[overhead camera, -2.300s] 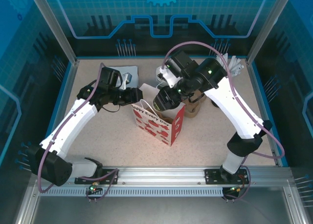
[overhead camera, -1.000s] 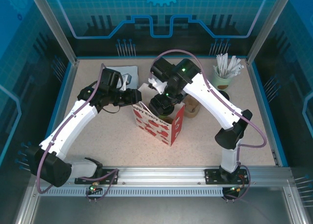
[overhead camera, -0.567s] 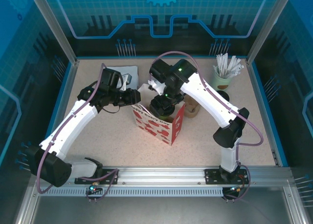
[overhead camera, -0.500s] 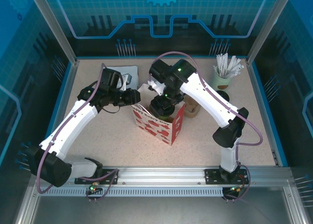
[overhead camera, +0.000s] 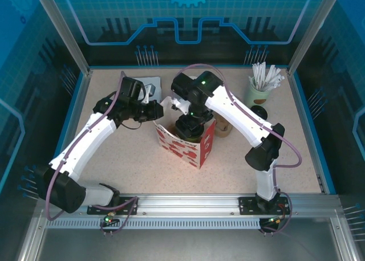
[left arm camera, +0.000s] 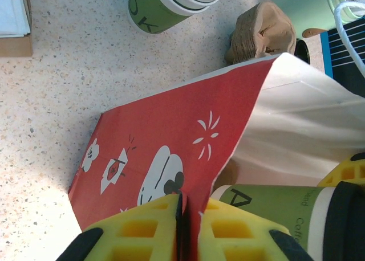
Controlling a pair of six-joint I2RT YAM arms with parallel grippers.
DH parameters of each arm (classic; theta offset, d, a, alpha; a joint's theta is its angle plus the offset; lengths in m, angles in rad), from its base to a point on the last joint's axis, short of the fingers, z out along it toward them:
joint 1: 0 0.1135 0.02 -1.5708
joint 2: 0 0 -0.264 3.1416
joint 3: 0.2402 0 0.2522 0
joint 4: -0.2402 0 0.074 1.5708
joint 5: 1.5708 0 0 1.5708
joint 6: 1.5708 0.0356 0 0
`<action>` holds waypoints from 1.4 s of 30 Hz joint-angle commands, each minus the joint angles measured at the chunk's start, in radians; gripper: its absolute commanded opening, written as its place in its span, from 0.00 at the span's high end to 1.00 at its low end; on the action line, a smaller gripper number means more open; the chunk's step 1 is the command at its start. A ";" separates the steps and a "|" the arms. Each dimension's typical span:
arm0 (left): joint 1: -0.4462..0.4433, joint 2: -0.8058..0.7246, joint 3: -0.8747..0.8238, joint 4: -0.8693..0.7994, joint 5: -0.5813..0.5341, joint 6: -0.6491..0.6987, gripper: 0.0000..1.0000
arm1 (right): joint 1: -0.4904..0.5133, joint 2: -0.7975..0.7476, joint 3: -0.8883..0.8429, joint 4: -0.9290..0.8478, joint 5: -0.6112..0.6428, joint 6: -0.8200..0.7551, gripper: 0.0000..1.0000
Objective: Pack the takeout coffee
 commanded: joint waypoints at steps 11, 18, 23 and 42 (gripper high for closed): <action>-0.007 0.033 0.070 -0.022 0.003 0.041 0.89 | 0.013 0.053 0.007 -0.055 0.063 -0.066 0.23; -0.007 0.036 0.082 -0.037 0.001 0.055 0.89 | 0.010 0.060 -0.016 -0.037 0.093 -0.136 0.23; -0.007 0.046 0.084 -0.034 0.014 0.052 0.90 | 0.010 0.054 -0.039 -0.022 0.114 -0.173 0.24; -0.007 0.071 0.107 -0.046 0.023 0.058 0.89 | 0.000 0.080 -0.108 0.035 0.123 -0.237 0.24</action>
